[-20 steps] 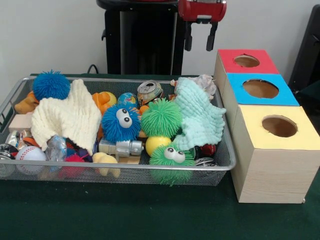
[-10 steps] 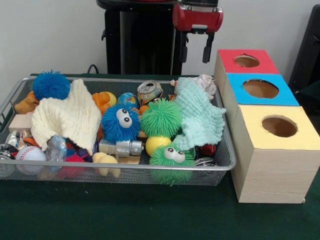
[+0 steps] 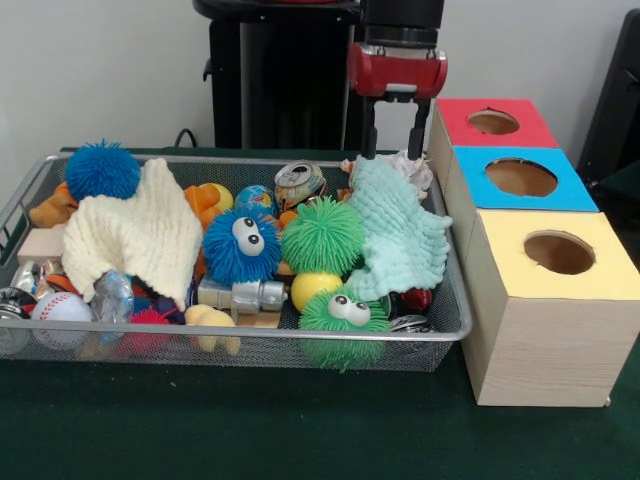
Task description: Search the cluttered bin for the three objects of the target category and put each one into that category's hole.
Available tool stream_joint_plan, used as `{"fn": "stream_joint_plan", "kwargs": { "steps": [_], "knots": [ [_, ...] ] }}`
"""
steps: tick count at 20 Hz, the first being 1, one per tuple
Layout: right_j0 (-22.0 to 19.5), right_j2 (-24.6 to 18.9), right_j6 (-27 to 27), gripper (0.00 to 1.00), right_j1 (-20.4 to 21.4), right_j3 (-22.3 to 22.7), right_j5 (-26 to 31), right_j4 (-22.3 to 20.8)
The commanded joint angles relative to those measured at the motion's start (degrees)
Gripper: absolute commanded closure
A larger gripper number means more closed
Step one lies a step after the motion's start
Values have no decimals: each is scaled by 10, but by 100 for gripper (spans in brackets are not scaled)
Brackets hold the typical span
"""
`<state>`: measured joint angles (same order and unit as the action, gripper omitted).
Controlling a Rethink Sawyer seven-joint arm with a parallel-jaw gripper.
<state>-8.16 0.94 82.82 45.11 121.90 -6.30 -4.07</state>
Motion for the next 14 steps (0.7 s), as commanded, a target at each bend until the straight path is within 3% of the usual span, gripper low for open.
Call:
{"fn": "stream_joint_plan", "kwargs": {
  "steps": [1, 14],
  "knots": [
    [7, -34, 113, 0, -53, -47, -47, 0],
    [25, -32, 137, 0, -53, -24, -26, 34]
  ]
}}
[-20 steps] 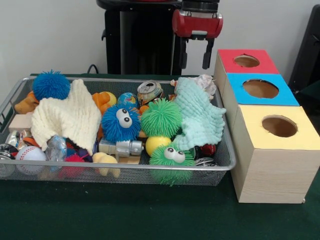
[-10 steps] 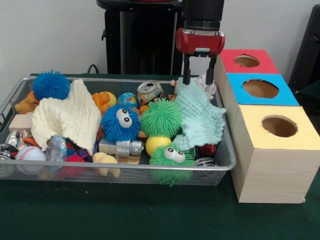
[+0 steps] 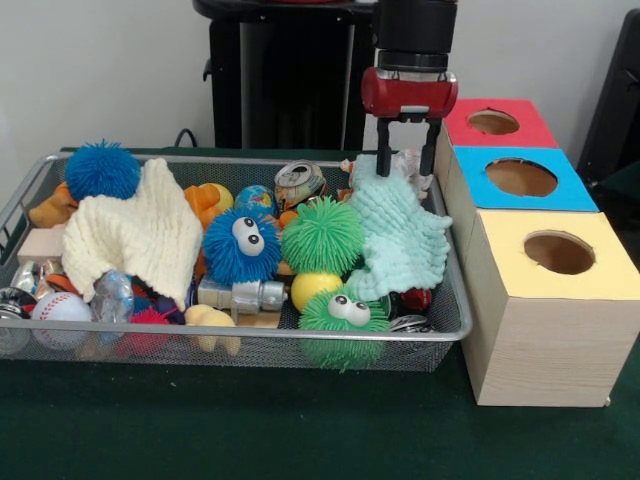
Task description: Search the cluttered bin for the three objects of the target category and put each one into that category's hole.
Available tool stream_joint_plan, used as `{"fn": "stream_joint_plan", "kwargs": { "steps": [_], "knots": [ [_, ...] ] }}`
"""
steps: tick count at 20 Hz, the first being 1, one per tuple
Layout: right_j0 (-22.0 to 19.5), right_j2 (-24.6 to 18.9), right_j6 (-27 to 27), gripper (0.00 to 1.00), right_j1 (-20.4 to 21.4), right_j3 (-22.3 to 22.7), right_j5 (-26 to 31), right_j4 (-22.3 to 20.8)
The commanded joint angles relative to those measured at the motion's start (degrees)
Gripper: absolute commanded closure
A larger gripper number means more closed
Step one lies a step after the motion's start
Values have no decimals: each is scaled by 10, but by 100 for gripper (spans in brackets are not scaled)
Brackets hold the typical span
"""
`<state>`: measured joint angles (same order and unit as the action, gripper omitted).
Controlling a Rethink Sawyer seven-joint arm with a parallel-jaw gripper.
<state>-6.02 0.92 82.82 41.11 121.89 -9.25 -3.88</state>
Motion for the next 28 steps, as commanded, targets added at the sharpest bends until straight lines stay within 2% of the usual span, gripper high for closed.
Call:
{"fn": "stream_joint_plan", "kwargs": {
  "steps": [1, 9, 17, 25, 28],
  "knots": [
    [5, -30, 137, 0, -10, -20, 11, 35],
    [3, -32, 136, 0, 0, -6, 27, 39],
    [7, -18, 123, 0, -42, -18, 12, 30],
    [9, -5, 114, 0, -56, -8, 32, 27],
    [6, -5, 113, 0, -43, 3, 42, 25]
  ]
}}
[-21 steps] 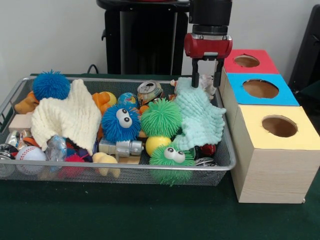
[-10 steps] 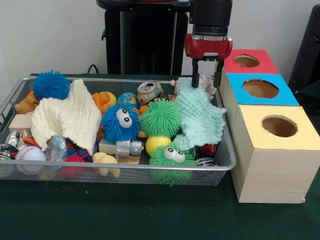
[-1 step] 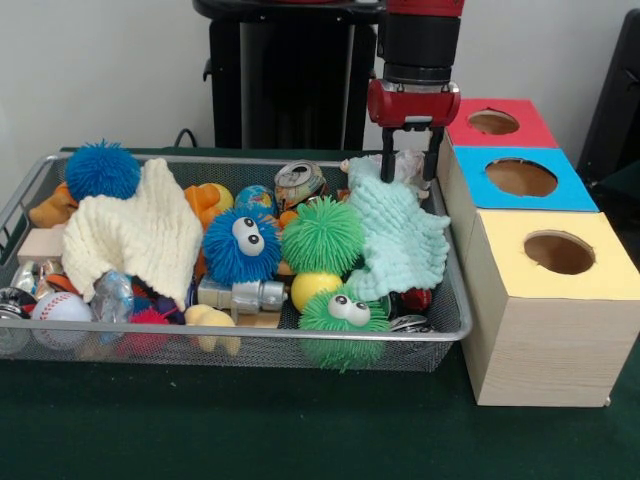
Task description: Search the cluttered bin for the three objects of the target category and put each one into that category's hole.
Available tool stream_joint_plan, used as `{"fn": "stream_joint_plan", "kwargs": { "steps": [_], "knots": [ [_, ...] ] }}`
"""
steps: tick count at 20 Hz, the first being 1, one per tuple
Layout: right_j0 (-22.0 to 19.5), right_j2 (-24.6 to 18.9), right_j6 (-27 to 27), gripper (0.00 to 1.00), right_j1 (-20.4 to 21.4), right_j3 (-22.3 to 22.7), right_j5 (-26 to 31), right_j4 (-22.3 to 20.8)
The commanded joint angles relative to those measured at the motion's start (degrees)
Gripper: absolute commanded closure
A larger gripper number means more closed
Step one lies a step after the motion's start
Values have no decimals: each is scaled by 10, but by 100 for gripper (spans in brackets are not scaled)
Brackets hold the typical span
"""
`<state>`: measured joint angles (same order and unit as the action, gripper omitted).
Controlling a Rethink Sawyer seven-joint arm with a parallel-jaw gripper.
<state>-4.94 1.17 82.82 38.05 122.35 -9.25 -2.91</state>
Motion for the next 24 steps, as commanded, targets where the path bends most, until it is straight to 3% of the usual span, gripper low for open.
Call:
{"fn": "stream_joint_plan", "kwargs": {
  "steps": [1, 4, 9, 19, 24],
  "knots": [
    [-6, -8, 113, 0, -4, 3, 49, 15],
    [-8, -12, 111, 0, 16, 13, 74, 19],
    [-1, -7, 107, 0, 15, 8, 97, 24],
    [6, 5, 107, 0, -18, -8, 78, 15],
    [5, 5, 116, 0, -69, -23, 29, 13]
  ]
}}
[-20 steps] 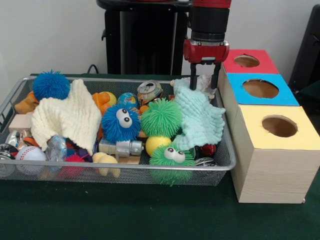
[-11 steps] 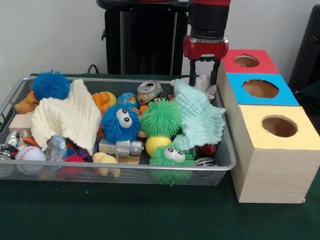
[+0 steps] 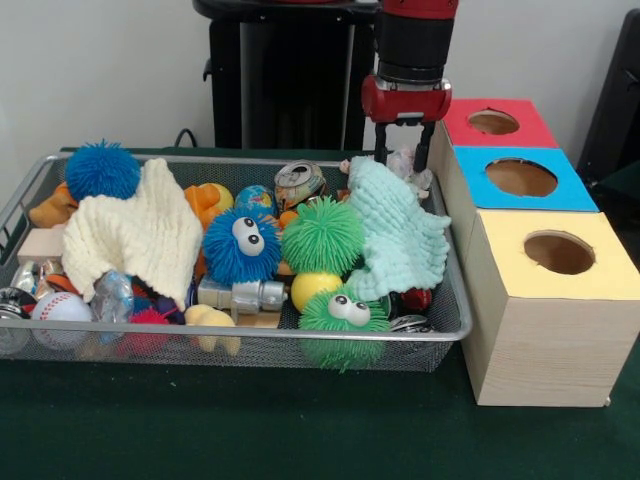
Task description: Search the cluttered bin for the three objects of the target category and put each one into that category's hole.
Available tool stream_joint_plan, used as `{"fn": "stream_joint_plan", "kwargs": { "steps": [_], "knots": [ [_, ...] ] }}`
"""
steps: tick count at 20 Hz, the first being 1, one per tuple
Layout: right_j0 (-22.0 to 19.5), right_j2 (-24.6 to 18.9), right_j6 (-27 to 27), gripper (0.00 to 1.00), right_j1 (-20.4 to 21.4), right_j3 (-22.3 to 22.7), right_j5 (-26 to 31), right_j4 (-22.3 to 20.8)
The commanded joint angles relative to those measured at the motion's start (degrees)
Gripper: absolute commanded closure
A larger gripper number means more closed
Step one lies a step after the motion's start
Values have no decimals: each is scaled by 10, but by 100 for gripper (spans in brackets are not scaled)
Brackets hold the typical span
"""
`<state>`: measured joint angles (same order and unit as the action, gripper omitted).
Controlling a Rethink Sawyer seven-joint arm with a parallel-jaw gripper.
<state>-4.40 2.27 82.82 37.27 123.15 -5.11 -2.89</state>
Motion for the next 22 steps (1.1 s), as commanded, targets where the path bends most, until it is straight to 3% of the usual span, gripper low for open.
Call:
{"fn": "stream_joint_plan", "kwargs": {
  "steps": [1, 13, 14, 17, 22],
  "knots": [
    [0, -6, 117, 0, -70, -34, -20, 13],
    [-20, -21, 118, 0, -97, -39, -45, 9],
    [-24, -24, 119, 100, -96, -37, -46, 9],
    [-25, -26, 123, 100, -92, -35, -49, 11],
    [-15, -20, 109, 100, -34, -24, 24, 24]
  ]
}}
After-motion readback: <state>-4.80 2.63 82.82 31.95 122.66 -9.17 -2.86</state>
